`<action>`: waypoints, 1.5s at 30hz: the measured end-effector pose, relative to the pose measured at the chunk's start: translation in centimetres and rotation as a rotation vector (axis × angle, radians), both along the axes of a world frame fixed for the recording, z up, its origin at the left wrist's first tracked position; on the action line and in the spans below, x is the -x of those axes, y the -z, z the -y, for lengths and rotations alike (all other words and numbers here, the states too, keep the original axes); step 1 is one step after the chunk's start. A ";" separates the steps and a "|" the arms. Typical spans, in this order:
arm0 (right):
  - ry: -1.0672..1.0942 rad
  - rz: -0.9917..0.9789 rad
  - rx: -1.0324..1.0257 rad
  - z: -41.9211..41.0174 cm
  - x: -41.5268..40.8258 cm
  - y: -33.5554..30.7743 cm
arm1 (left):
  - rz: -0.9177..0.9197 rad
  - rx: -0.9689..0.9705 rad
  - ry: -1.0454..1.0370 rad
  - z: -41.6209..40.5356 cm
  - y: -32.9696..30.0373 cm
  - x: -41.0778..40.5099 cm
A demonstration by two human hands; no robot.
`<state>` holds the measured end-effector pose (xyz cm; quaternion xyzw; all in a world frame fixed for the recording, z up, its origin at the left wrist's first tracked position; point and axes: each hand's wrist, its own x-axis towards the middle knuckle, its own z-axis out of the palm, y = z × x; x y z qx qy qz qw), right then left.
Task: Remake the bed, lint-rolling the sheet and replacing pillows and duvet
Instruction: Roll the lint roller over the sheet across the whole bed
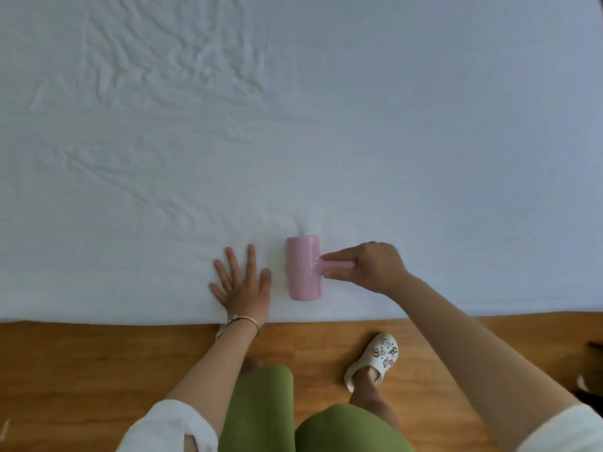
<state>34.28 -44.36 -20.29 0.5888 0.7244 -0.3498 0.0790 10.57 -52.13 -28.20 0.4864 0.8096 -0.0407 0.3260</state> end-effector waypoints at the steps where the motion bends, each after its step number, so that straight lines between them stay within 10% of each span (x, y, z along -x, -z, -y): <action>1: -0.043 -0.009 0.003 -0.1 -0.8 0.6 | -0.030 -0.015 -0.025 0.6 0.2 -1.3; 11: -0.001 0.044 -0.075 -0.7 -18.0 -0.9 | 0.039 0.031 -0.199 4.3 0.0 -15.0; 19: -0.189 -0.086 0.099 -2.9 -13.0 -0.6 | 0.020 0.048 -0.336 2.6 -0.1 -16.9; 29: -0.683 0.004 -0.279 -3.8 -14.8 1.5 | 0.069 0.084 -0.409 1.7 -0.5 -16.4; 37: -0.660 -0.135 0.130 -7.2 -13.9 -2.0 | -0.064 -0.131 -0.613 2.5 1.3 -20.4; 45: -0.855 -0.187 -0.170 -5.8 -4.0 0.0 | -0.189 -0.275 -1.001 1.9 4.3 -27.5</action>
